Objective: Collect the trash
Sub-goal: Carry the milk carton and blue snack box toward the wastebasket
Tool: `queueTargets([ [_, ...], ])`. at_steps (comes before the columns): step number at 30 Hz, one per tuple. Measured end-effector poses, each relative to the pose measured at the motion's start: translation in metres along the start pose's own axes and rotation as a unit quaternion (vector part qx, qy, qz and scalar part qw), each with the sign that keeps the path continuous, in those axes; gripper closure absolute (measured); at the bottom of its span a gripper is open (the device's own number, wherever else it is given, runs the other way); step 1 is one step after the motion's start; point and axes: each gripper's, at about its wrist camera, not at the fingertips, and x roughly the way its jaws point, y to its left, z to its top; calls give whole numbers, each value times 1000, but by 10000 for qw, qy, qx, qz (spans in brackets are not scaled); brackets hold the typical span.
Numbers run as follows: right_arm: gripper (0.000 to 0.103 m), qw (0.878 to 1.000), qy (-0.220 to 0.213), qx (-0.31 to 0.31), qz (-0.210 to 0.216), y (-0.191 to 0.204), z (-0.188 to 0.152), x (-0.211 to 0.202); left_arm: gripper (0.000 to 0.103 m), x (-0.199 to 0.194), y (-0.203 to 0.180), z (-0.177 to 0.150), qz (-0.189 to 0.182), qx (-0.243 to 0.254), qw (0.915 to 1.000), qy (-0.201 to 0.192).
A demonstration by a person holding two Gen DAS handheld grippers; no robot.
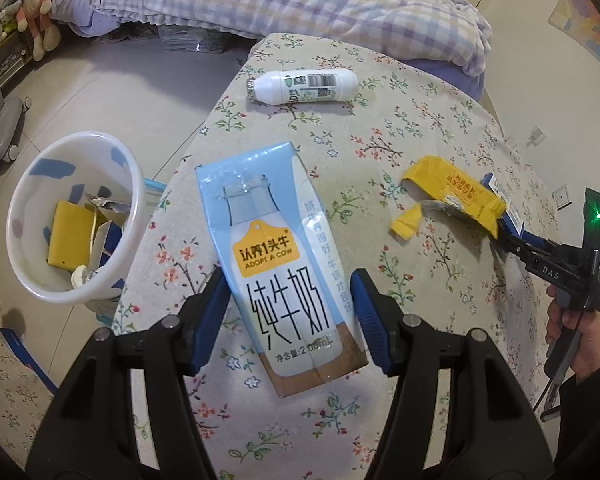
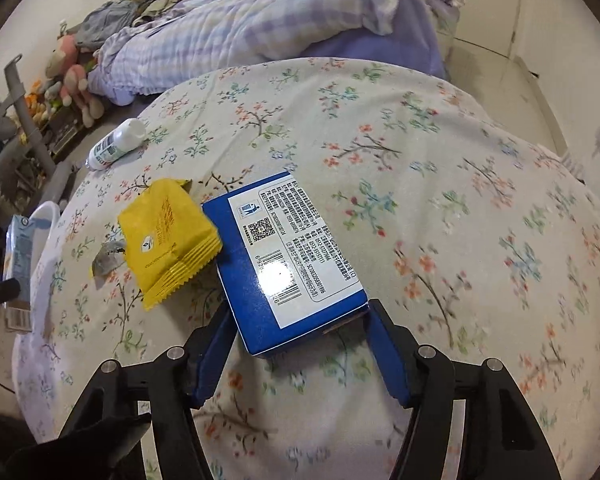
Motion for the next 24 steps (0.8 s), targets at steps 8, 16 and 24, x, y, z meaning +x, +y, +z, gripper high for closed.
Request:
queueTargets([
  [8, 37, 9967, 156, 772, -197, -5, -30, -54, 40, -14, -10, -15, -104, 96, 9999, -80],
  [16, 37, 9927, -151, 1195, -33, 3, -59, -103, 40, -36, 0, -24, -100, 41, 9996, -252],
  [24, 37, 9935, -379, 1035, 278, 35, -67, -120, 40, -51, 18, -28, 62, 24, 9993, -379],
])
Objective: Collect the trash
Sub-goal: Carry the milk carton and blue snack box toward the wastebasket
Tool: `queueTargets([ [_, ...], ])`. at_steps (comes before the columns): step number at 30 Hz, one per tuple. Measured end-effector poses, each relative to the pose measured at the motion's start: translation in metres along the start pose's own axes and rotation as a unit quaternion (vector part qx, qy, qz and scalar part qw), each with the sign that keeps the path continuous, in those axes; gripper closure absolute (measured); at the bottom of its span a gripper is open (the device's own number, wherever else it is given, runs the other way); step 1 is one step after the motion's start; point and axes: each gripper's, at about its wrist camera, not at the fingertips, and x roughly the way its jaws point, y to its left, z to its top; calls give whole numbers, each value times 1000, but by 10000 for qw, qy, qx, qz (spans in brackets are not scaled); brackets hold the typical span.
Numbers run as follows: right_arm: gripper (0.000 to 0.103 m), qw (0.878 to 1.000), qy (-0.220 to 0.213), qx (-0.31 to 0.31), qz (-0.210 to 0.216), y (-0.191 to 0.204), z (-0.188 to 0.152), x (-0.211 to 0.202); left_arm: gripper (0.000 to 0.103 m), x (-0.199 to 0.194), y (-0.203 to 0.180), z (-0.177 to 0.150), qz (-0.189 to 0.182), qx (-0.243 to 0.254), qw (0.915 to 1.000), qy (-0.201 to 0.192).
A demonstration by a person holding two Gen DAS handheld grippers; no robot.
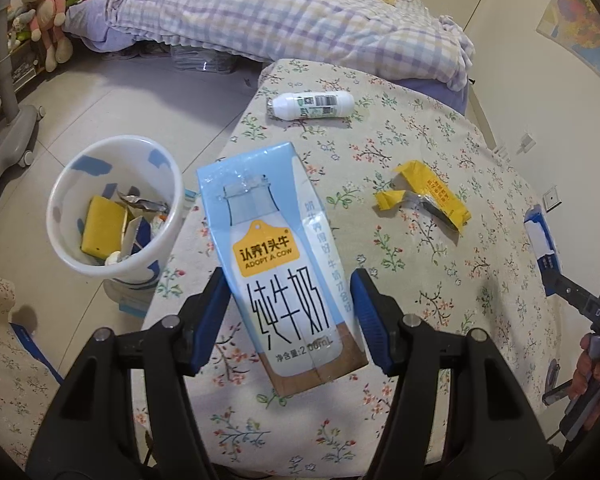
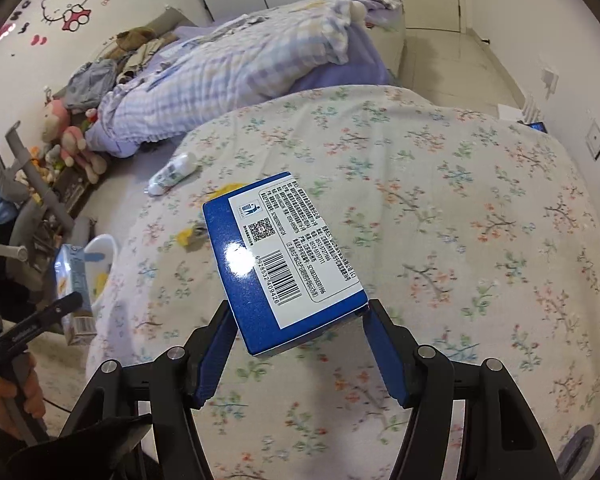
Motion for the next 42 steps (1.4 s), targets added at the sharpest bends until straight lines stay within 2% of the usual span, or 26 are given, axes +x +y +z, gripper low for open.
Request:
queueTargets([
  [13, 37, 9954, 376, -556, 680, 91, 2, 49, 40, 8, 43, 4, 115, -307, 9995, -24],
  [25, 37, 9909, 606, -854, 842, 142, 11, 85, 40, 12, 96, 15, 300, -676, 9972, -88],
  [31, 37, 9875, 724, -921, 1053, 168, 14, 102, 40, 18, 124, 21, 422, -901, 9950, -102],
  [36, 37, 9841, 795, -1029, 1210, 191, 15, 115, 40, 23, 142, 29, 517, -994, 9935, -220],
  [39, 37, 9823, 838, -1087, 1274, 205, 16, 124, 39, 24, 149, 34, 438, -948, 9937, -411],
  [40, 37, 9819, 845, -1103, 1289, 208, 15, 125, 37, 24, 150, 36, 432, -909, 9938, -469],
  [42, 37, 9806, 857, -1145, 1339, 217, 16, 130, 24, 24, 154, 39, 544, -894, 9933, -496],
])
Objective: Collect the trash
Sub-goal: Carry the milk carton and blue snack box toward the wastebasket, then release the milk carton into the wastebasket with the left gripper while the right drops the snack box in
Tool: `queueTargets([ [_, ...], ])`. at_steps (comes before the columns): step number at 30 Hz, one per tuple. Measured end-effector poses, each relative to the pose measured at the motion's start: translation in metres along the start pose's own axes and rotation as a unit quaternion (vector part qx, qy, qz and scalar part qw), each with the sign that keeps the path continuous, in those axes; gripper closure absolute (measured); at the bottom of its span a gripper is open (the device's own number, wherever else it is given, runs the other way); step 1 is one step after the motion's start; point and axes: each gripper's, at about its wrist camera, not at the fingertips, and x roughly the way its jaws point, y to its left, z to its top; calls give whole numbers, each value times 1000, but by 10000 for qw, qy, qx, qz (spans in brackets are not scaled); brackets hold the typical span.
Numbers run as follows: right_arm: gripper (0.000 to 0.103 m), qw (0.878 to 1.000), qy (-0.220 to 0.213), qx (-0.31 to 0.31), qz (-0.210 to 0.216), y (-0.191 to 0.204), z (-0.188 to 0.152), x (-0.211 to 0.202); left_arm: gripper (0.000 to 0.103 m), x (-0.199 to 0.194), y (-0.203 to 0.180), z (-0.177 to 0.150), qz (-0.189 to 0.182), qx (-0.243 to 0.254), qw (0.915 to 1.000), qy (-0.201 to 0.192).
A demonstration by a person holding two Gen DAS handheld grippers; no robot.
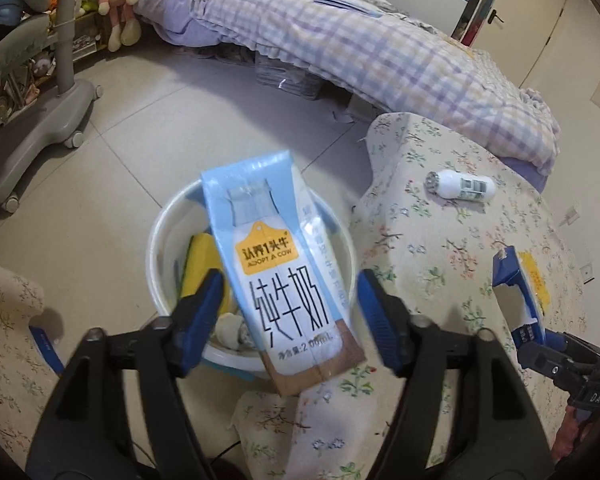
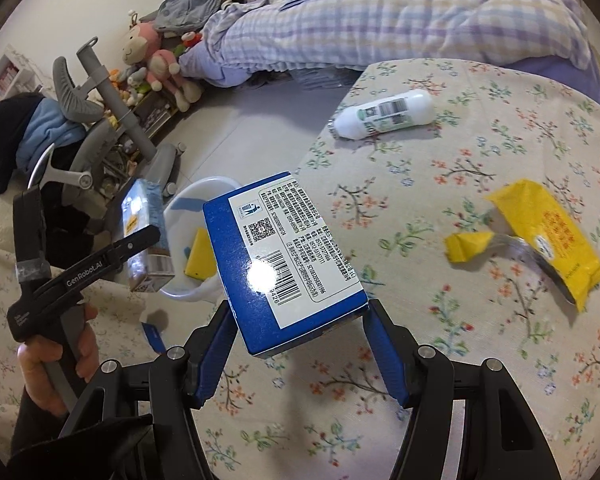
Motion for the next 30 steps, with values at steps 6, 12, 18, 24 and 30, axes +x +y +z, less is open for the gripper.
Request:
queueTargets([
  [6, 37, 9999, 60, -95, 128, 22, 8, 18, 16, -6, 15, -4, 533, -24, 9986, -12],
  [12, 37, 9994, 144, -173, 248, 45, 17, 41, 12, -9, 37, -13, 1131, -133, 9933, 194],
  [18, 37, 9990, 242, -238, 291, 63, 22, 66, 8, -13, 56, -23, 1502, -163, 9879, 344],
  [24, 37, 9986, 268, -306, 344, 75, 24, 81, 7, -16, 71, -27, 1606, -175, 9860, 414],
  [30, 37, 9980, 168, -414, 445, 84, 27, 90, 7, -19, 78, -27, 1592, -259, 9860, 423],
])
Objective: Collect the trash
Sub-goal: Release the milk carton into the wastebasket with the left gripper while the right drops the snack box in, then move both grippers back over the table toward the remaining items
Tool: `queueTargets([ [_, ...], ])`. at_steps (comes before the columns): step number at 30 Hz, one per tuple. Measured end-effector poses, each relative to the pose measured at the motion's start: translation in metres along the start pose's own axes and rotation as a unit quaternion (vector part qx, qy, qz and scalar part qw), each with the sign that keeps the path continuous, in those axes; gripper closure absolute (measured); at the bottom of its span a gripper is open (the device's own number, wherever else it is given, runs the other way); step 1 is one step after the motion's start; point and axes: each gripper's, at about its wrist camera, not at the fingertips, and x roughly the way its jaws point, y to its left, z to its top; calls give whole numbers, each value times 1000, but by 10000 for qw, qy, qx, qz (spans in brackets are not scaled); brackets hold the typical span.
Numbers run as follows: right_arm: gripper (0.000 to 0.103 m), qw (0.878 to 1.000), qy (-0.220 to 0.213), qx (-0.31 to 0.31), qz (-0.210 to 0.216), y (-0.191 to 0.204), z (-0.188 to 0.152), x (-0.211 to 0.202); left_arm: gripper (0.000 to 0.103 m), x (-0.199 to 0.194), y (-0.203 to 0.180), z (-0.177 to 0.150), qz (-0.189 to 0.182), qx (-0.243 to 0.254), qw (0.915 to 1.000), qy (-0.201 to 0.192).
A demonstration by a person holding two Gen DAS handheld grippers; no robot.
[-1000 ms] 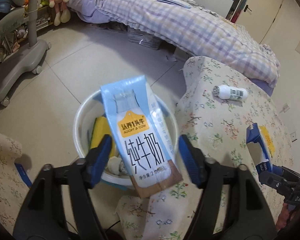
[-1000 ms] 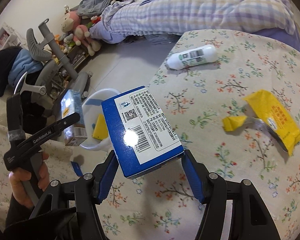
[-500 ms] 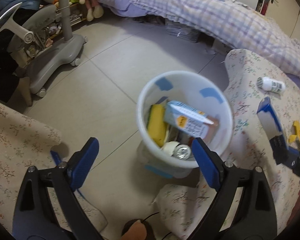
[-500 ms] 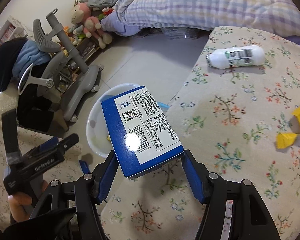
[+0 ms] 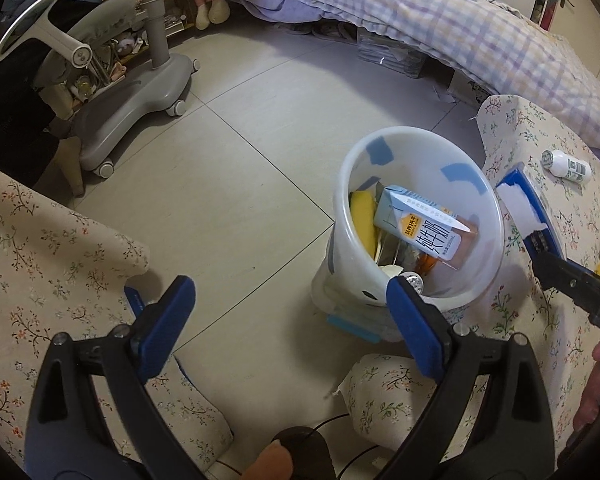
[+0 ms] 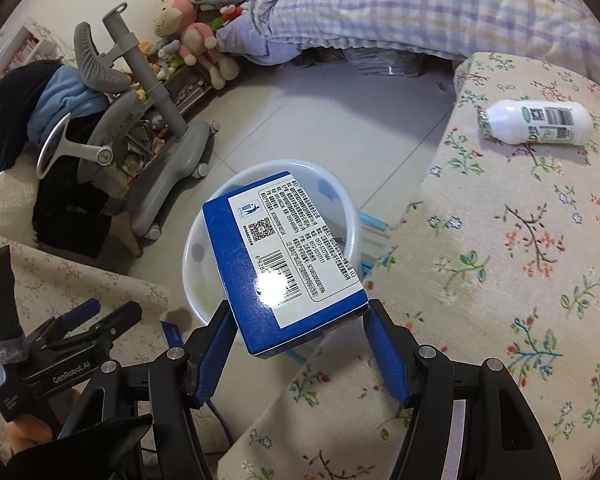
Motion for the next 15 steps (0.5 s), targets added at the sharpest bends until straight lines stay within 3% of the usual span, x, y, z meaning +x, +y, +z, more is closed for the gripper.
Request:
queueTargets([
  [5, 25, 9993, -253, -180, 191, 9, 3, -3, 7, 0, 1, -1, -46, -6, 10000, 18],
  [15, 25, 9988, -415, -121, -248, -6, 0, -29, 7, -3, -7, -3, -141, 91, 9998, 41],
])
